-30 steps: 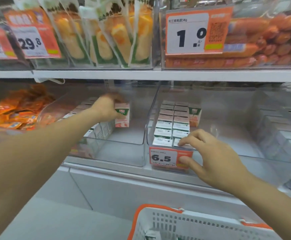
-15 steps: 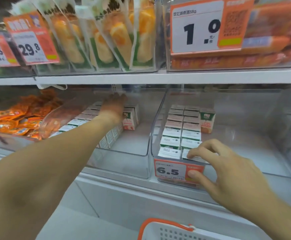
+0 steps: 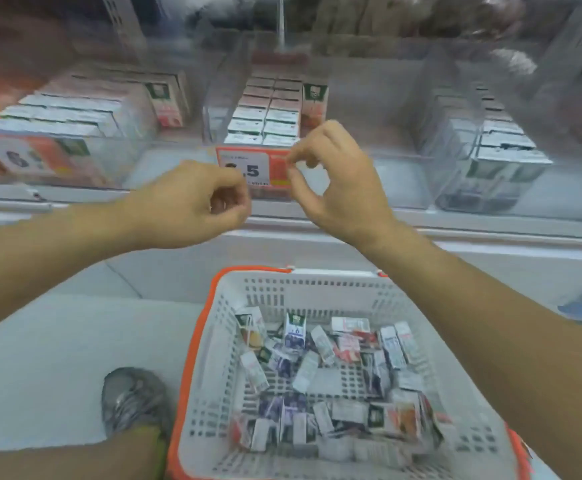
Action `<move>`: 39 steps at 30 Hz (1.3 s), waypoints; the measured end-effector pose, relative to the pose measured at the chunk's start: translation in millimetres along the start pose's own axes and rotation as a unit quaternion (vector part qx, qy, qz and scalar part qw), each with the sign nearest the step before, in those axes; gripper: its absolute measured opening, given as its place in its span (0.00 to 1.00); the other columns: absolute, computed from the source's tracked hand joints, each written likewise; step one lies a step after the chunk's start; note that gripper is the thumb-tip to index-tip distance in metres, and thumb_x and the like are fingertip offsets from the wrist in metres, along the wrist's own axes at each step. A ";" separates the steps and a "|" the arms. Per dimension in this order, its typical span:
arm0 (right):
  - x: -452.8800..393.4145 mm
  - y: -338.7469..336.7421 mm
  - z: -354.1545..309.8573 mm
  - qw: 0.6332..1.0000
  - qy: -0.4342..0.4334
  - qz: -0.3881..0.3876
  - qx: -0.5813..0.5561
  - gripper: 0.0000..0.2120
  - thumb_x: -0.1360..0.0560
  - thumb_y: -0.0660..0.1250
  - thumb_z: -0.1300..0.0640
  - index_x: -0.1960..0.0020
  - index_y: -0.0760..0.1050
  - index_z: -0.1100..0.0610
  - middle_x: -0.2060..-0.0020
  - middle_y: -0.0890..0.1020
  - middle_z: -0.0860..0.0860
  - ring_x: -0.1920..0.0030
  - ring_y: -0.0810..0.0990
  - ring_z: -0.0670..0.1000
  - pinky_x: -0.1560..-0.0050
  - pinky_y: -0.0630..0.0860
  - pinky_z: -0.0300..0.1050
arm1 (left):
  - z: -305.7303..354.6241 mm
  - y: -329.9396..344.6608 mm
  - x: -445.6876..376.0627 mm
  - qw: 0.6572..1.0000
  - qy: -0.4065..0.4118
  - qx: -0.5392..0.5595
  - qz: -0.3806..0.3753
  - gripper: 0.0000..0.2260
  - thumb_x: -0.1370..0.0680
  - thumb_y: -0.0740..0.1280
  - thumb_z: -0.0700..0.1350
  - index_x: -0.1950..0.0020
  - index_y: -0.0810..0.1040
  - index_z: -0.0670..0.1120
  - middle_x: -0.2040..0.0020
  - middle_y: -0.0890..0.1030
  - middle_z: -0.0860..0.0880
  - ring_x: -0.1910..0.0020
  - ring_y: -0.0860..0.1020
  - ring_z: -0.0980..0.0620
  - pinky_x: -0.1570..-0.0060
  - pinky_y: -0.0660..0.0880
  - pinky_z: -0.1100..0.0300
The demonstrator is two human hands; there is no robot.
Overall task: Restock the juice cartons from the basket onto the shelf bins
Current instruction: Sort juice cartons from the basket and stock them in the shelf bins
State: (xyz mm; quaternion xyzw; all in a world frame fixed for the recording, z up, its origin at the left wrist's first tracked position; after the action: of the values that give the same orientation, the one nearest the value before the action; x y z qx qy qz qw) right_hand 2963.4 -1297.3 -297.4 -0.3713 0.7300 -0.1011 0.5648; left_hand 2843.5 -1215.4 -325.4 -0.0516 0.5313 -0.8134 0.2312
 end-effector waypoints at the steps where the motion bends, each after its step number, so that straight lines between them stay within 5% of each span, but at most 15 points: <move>1: 13.8 4.2 -2.7 1.000 0.008 -0.021 -0.009 0.02 0.27 0.67 0.63 0.54 0.77 0.61 0.60 0.75 0.50 0.60 0.74 0.50 0.59 0.72 0.45 | 0.5 28.1 1.5 0.999 -0.009 0.013 -0.035 0.03 0.24 0.69 0.46 0.57 0.80 0.48 0.64 0.81 0.54 0.64 0.77 0.58 0.64 0.69 0.72; 4: 76.5 37.0 28.4 0.981 0.107 -0.158 -0.024 0.03 0.27 0.67 0.61 0.55 0.78 0.56 0.63 0.79 0.48 0.64 0.77 0.49 0.59 0.76 0.47 | -9.4 122.8 10.0 0.988 -0.068 0.070 -0.117 0.03 0.23 0.69 0.45 0.55 0.81 0.47 0.59 0.83 0.53 0.60 0.79 0.56 0.58 0.74 0.62; 8: 190.9 66.2 92.8 0.901 0.297 -0.314 -0.035 0.02 0.26 0.70 0.60 0.54 0.82 0.55 0.63 0.82 0.46 0.62 0.80 0.44 0.53 0.79 0.48 | -41.9 242.6 36.7 0.956 -0.189 0.144 -0.169 0.04 0.23 0.69 0.45 0.53 0.80 0.45 0.55 0.82 0.50 0.54 0.80 0.50 0.50 0.77 0.55; 11: 262.8 63.4 124.8 0.847 0.412 -0.334 -0.025 0.04 0.26 0.73 0.59 0.53 0.82 0.58 0.63 0.82 0.49 0.62 0.80 0.46 0.54 0.78 0.44 | -73.5 300.8 64.0 0.917 -0.310 0.196 -0.159 0.06 0.22 0.70 0.47 0.55 0.76 0.46 0.53 0.80 0.46 0.50 0.79 0.45 0.44 0.76 0.52; 15: 332.7 73.1 151.9 0.784 0.529 -0.323 -0.036 0.09 0.29 0.77 0.56 0.52 0.80 0.58 0.61 0.84 0.53 0.59 0.83 0.51 0.53 0.81 0.47 | -101.2 341.9 84.2 0.891 -0.396 0.173 -0.142 0.13 0.21 0.68 0.52 0.58 0.76 0.43 0.63 0.77 0.46 0.58 0.77 0.47 0.47 0.76 0.54; 20: 374.7 114.0 156.7 0.746 0.578 -0.328 -0.046 0.14 0.32 0.79 0.53 0.53 0.77 0.56 0.59 0.83 0.53 0.58 0.83 0.51 0.56 0.80 0.46 | -120.1 377.4 84.3 0.856 -0.463 0.200 -0.115 0.14 0.22 0.69 0.52 0.55 0.80 0.40 0.66 0.78 0.47 0.69 0.75 0.53 0.71 0.69 0.60; 23: 387.9 139.5 160.0 0.750 0.568 -0.337 -0.003 0.16 0.35 0.79 0.50 0.55 0.75 0.54 0.58 0.82 0.51 0.60 0.83 0.50 0.56 0.82 0.49 | -129.5 393.1 84.1 0.846 -0.481 0.217 -0.078 0.17 0.25 0.72 0.53 0.51 0.81 0.39 0.62 0.81 0.46 0.63 0.80 0.48 0.68 0.71 0.60; 28: 396.9 162.0 165.9 0.734 0.561 -0.378 0.064 0.24 0.31 0.76 0.43 0.43 0.73 0.55 0.48 0.74 0.51 0.56 0.77 0.52 0.56 0.75 0.45 | -131.8 408.7 79.2 0.826 -0.502 0.230 -0.109 0.13 0.27 0.75 0.51 0.55 0.82 0.42 0.63 0.80 0.46 0.63 0.78 0.49 0.66 0.73 0.60; 32: 389.3 164.7 168.6 0.734 0.556 -0.381 0.077 0.18 0.31 0.75 0.44 0.54 0.73 0.55 0.61 0.79 0.51 0.60 0.79 0.54 0.65 0.73 0.44 | -129.1 416.4 91.3 0.729 -0.591 0.318 -0.137 0.22 0.33 0.78 0.57 0.58 0.80 0.38 0.67 0.78 0.44 0.68 0.76 0.50 0.67 0.75 0.57; 34: 388.1 162.5 171.0 0.729 0.563 -0.382 0.073 0.19 0.33 0.76 0.43 0.63 0.74 0.56 0.70 0.77 0.51 0.67 0.78 0.53 0.73 0.67 0.42 | -116.5 420.5 103.4 0.634 -0.624 0.440 -0.122 0.22 0.32 0.78 0.56 0.51 0.81 0.39 0.67 0.77 0.45 0.70 0.74 0.51 0.70 0.72 0.58; 37: 389.2 151.2 174.7 0.701 0.601 -0.382 0.048 0.24 0.34 0.76 0.43 0.74 0.69 0.57 0.79 0.71 0.50 0.77 0.69 0.50 0.75 0.65 0.40 | -90.7 416.9 108.0 0.490 -0.609 0.616 -0.096 0.11 0.28 0.76 0.49 0.52 0.83 0.43 0.51 0.81 0.40 0.57 0.81 0.47 0.56 0.79 0.58; 39: 389.0 138.7 173.5 0.663 0.626 -0.410 0.022 0.22 0.33 0.74 0.43 0.74 0.73 0.58 0.80 0.73 0.50 0.78 0.71 0.50 0.72 0.72 0.39 | -79.9 406.6 102.1 0.454 -0.563 0.686 -0.083 0.05 0.27 0.75 0.44 0.57 0.86 0.42 0.43 0.81 0.38 0.49 0.82 0.44 0.50 0.81 0.56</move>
State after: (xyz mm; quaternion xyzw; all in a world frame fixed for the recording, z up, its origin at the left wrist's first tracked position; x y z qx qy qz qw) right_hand 3026.7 -1407.8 -726.9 -0.4699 0.6831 -0.5469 -0.1161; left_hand 2857.1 -1325.9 -737.4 -0.3668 -0.4509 -0.7238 0.3718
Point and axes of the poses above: each hand's wrist, its own x-axis away from the middle knuckle, its own y-axis out of the palm, z = x × y, the point moved 10 cm from there along -x, towards the middle knuckle
